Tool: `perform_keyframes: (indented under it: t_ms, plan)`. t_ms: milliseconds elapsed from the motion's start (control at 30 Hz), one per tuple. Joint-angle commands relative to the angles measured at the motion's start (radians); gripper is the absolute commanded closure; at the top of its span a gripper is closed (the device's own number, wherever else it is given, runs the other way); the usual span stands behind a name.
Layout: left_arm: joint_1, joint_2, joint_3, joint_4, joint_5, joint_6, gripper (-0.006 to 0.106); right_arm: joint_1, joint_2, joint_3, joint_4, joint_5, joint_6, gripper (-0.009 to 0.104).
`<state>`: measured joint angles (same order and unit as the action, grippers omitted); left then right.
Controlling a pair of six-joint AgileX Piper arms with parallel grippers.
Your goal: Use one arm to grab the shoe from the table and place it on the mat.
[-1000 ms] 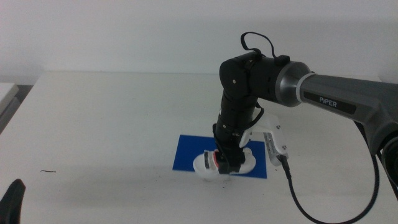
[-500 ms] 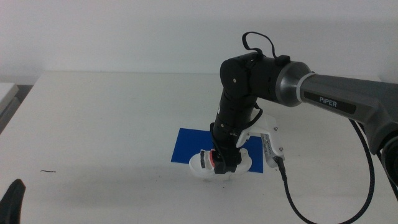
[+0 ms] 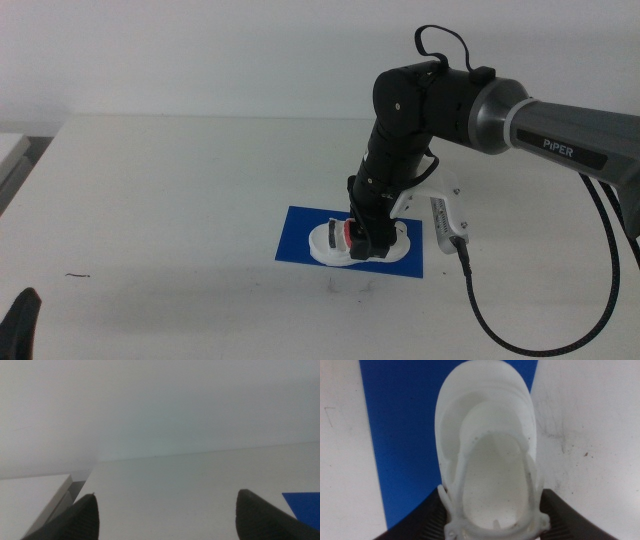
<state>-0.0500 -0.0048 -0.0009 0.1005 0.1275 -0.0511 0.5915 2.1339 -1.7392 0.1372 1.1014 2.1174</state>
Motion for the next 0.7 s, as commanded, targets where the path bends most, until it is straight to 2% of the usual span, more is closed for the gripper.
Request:
perform_keyframes:
  t_ms: [0,67,100,167,233,300,400,433,567,667]
  plan:
    - [0.0,0.005,0.001,-0.004,-0.011,-0.003,0.007,-0.007,-0.014,-0.002,0.001,0.011,0.02,0.094]
    - [0.0,0.005,0.001,-0.004,-0.011,-0.003,0.007,-0.007,-0.029,-0.002,0.013,0.12,-0.056,0.096]
    - [0.0,0.005,0.001,-0.004,-0.011,-0.003,0.007,-0.007,-0.042,-0.002,0.001,0.12,-0.1,0.097]
    - [0.0,0.005,0.001,-0.004,-0.011,-0.003,0.007,-0.007,-0.075,0.004,-0.071,0.12,-0.144,0.098]
    - [0.0,0.005,0.001,-0.004,-0.011,-0.003,0.007,0.001,-0.103,-0.003,-0.154,0.12,-0.107,0.098]
    - [0.0,0.005,0.001,-0.004,-0.011,-0.003,0.007,0.007,-0.116,-0.003,-0.18,0.092,-0.009,0.098]
    - [0.0,0.005,0.001,-0.004,-0.011,-0.003,0.007,0.0,-0.101,0.0,-0.172,-0.018,0.023,0.098]
    - [0.0,0.005,0.001,-0.004,-0.011,-0.003,0.007,-0.008,-0.088,0.001,-0.152,-0.073,0.023,0.098]
    - [0.0,0.005,0.001,-0.004,-0.011,-0.003,0.007,-0.023,-0.035,0.001,0.016,-0.212,0.02,0.098]
    - [0.0,0.005,0.001,-0.004,-0.011,-0.003,0.007,-0.023,-0.005,0.001,0.046,-0.267,0.02,0.098]
